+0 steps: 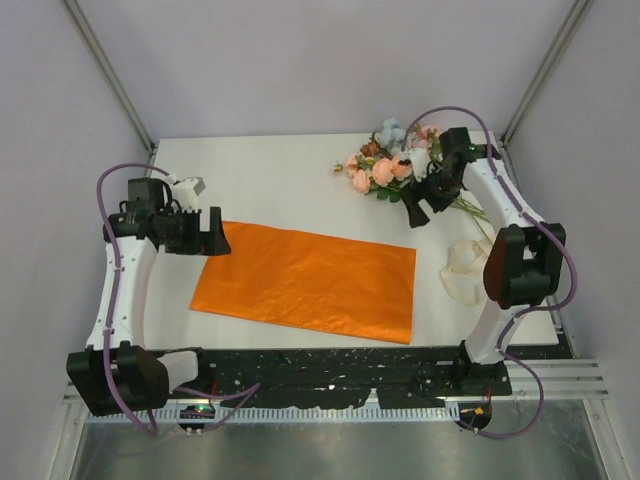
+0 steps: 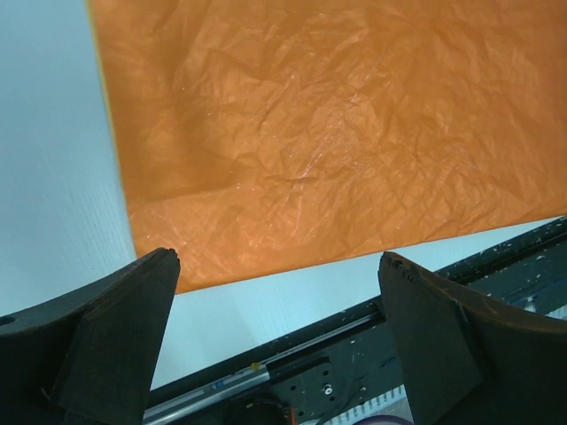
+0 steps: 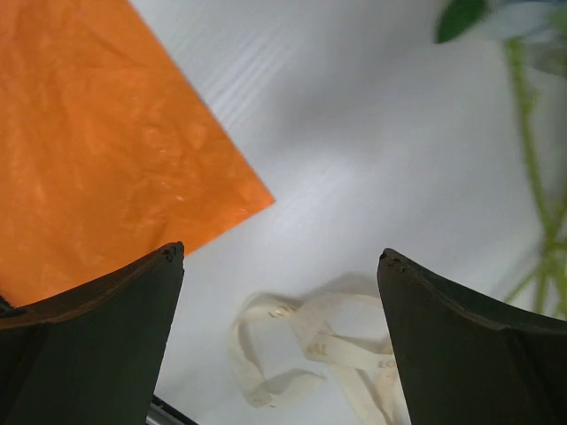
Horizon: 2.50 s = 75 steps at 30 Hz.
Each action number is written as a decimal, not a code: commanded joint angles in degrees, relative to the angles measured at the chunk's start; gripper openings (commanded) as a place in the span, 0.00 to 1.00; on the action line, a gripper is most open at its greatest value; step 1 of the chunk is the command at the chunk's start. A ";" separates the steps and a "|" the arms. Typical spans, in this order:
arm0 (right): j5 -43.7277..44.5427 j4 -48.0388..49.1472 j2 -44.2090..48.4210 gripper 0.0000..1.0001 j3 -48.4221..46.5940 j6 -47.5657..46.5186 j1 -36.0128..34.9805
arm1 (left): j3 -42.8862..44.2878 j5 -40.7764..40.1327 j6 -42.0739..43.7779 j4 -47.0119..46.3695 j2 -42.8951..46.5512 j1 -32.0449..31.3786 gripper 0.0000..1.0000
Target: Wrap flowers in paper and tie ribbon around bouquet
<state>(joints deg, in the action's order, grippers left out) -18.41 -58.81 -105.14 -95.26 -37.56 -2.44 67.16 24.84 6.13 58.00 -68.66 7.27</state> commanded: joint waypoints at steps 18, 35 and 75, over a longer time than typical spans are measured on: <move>-3.73 9.58 -5.16 0.99 8.34 12.51 -19.00 | -22.24 9.89 -31.09 -24.59 -10.26 6.00 1.00; -13.76 8.71 -13.94 0.78 4.91 22.36 -31.05 | -10.37 10.67 -22.74 -18.70 -28.36 20.24 0.87; -23.51 17.22 9.43 0.96 -2.12 12.87 -22.95 | -17.31 27.20 36.57 -17.54 20.82 -6.72 0.00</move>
<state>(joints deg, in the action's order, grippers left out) -37.63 -49.39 -102.24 -95.46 -21.21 -21.91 53.39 53.06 24.93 41.08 -57.78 6.35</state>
